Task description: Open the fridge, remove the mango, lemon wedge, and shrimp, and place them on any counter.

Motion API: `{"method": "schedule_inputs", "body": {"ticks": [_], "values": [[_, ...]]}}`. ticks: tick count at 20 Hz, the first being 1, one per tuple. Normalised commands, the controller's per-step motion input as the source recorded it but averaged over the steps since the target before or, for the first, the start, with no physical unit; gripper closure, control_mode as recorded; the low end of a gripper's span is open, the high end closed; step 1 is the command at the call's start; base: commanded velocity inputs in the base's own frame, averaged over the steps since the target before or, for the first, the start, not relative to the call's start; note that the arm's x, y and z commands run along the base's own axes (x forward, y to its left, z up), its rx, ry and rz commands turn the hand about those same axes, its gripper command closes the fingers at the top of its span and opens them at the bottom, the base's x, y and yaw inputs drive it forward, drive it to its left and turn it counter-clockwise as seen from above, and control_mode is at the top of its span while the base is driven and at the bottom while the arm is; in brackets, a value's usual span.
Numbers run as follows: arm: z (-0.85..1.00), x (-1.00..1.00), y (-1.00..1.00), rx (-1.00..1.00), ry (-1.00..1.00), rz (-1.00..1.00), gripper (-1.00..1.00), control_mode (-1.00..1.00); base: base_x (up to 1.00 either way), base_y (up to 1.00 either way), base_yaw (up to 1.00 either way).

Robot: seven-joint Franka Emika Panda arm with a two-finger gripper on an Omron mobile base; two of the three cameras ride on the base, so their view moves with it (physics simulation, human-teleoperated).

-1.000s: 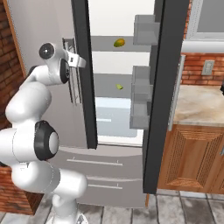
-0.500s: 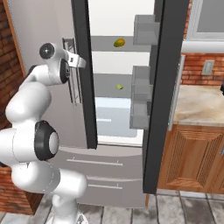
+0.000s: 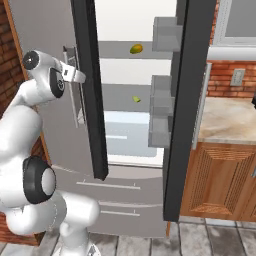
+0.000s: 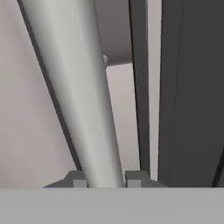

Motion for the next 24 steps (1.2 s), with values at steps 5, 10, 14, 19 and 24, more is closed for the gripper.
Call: {"method": "schedule_inputs", "body": {"ticks": [5,10,14,19,24], "values": [[0.00,-1.00,0.55,0.00,0.00,-0.20,1.00,-1.00,0.00,0.00,0.00],[0.00,-1.00,0.30,0.00,0.00,-0.27,1.00,-1.00,0.00,0.00,0.00],[0.00,-0.03,0.15,0.00,0.04,-0.40,-1.00,-1.00,0.00,0.00,0.00],[0.00,0.45,-0.02,0.00,0.09,-0.40,-1.00,-1.00,0.00,0.00,0.00],[0.00,-0.25,0.00,0.00,-0.10,-0.24,-1.00,-1.00,0.00,0.00,0.00]]}}
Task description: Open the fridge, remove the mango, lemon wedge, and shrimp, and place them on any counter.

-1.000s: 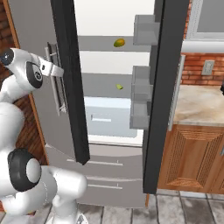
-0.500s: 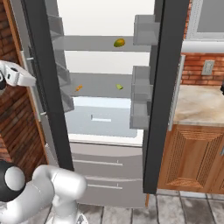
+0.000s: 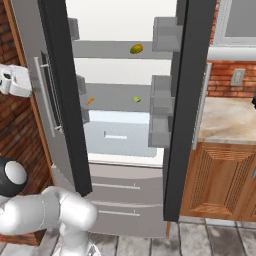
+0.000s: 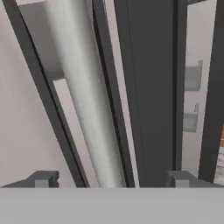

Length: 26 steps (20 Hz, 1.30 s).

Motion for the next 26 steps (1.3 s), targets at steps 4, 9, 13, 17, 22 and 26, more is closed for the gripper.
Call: {"method": "schedule_inputs", "body": {"ticks": [4,9,13,17,22,26], "values": [[0.01,-1.00,-0.01,0.00,-0.28,-0.04,-1.00,-1.00,0.00,0.00,0.00],[0.07,-1.00,-0.23,0.00,-0.15,0.00,-1.00,-1.00,0.00,0.00,0.00],[0.06,-0.97,-0.57,0.02,0.00,0.06,-1.00,-1.00,0.00,0.00,0.00],[-0.03,-0.69,-0.93,0.13,0.00,0.26,-1.00,-1.00,0.00,0.00,0.00],[0.00,-0.55,-0.90,0.25,-0.04,0.28,-1.00,-1.00,0.00,0.00,0.00],[-0.02,-0.21,-1.00,0.30,-0.03,0.30,-1.00,-1.00,0.00,0.00,0.00]]}}
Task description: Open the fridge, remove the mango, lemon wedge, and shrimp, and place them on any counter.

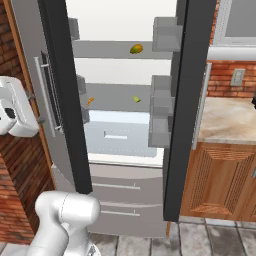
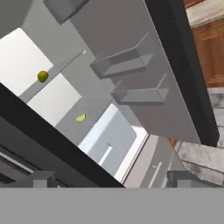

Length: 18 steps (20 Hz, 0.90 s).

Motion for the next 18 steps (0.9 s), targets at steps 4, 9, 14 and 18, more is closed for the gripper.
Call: {"method": "schedule_inputs", "body": {"ticks": [4,9,14,18], "values": [[-0.09,-0.10,-0.99,0.31,0.01,0.35,-1.00,-1.00,0.00,0.00,0.00],[-0.03,0.04,-0.79,0.31,0.00,0.34,-1.00,-1.00,0.00,0.00,0.00],[0.00,0.79,-0.07,0.05,0.02,0.27,-1.00,-1.00,0.00,0.00,0.00],[0.00,0.92,0.06,0.00,0.02,0.16,-1.00,-1.00,0.00,0.00,0.00]]}}
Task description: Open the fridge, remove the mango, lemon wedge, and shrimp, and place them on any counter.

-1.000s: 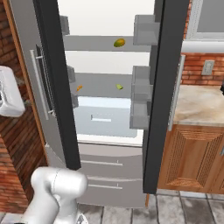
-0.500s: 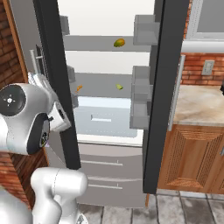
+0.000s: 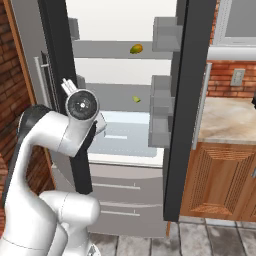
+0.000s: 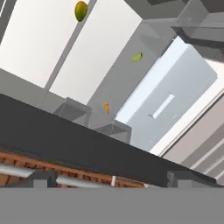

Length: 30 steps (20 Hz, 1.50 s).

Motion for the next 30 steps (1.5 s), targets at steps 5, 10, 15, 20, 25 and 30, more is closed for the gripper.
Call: {"method": "schedule_inputs", "body": {"ticks": [5,10,15,20,25,30], "values": [[0.00,0.99,0.04,0.02,0.10,0.08,-1.00,-1.00,0.00,0.00,0.00],[0.00,1.00,0.05,0.03,0.11,0.08,-1.00,-1.00,0.00,0.00,0.00],[0.00,1.00,0.11,0.05,0.09,0.11,-1.00,-1.00,0.00,0.00,0.00],[0.00,0.60,0.18,0.03,-0.01,0.11,-1.00,-1.00,0.00,0.00,0.00],[-0.06,0.02,0.46,0.00,-0.09,0.09,-1.00,-1.00,0.00,0.00,0.00],[-0.11,-0.34,0.98,0.00,-0.22,0.12,-1.00,-1.00,0.00,0.00,0.00]]}}
